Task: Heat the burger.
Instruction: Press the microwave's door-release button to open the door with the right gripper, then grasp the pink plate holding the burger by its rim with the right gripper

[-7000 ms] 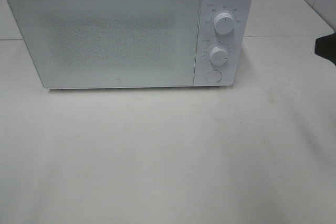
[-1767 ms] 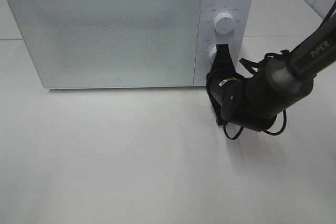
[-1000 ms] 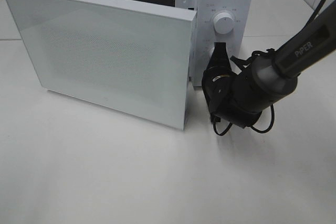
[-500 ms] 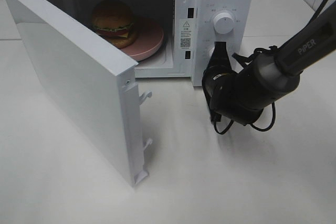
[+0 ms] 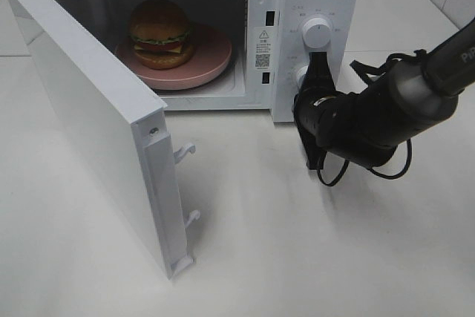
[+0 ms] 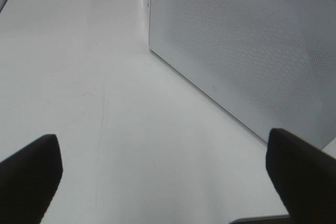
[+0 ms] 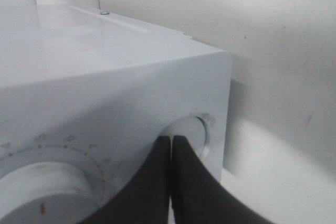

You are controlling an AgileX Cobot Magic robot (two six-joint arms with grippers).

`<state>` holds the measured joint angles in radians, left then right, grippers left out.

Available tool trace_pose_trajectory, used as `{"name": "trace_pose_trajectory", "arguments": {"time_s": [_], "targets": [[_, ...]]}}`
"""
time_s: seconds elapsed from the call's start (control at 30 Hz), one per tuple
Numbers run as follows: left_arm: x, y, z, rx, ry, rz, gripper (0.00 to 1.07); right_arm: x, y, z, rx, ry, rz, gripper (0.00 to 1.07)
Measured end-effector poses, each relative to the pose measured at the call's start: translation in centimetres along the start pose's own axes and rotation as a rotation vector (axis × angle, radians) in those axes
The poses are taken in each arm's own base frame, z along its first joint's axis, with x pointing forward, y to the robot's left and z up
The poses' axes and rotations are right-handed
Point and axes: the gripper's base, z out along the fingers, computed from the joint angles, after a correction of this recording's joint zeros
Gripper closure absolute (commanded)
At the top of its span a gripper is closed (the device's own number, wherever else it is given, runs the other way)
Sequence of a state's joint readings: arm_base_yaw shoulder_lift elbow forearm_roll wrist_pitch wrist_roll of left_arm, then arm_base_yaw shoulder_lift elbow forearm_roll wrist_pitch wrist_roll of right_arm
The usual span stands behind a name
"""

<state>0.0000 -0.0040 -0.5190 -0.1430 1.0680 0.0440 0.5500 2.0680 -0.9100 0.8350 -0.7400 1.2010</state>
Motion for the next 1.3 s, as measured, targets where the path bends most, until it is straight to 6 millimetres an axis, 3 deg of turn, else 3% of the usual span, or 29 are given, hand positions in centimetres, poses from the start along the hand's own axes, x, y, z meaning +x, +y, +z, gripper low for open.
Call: {"name": "trace_pose_trajectory", "arguments": {"time_s": [0.33,0.4,0.63,0.87,1.03,1.3], "targets": [[0.1,0.0,0.1,0.000,0.004,0.000,0.09,-0.4,0.5,-2.6,0.061,0.070,-0.097,1.07],[0.1,0.0,0.1,0.000,0.004,0.000,0.09,-0.7,0.7,-4.0,0.084,0.104,-0.177,1.07],[0.1,0.0,0.1,0.000,0.004,0.000,0.09,-1.4,0.8,-6.3,0.090,0.147,-0.308,1.07],[0.1,0.0,0.1,0.000,0.004,0.000,0.09,-1.6,1.1,-8.7,0.108,0.251,-0.569,1.07],[0.1,0.0,0.1,0.000,0.004,0.000,0.09,-1.4,1.5,-9.5,0.096,0.303,-0.703,1.07],[0.1,0.0,0.1,0.000,0.004,0.000,0.09,-0.7,1.8,-10.9,0.122,0.479,-1.058,1.06]]}}
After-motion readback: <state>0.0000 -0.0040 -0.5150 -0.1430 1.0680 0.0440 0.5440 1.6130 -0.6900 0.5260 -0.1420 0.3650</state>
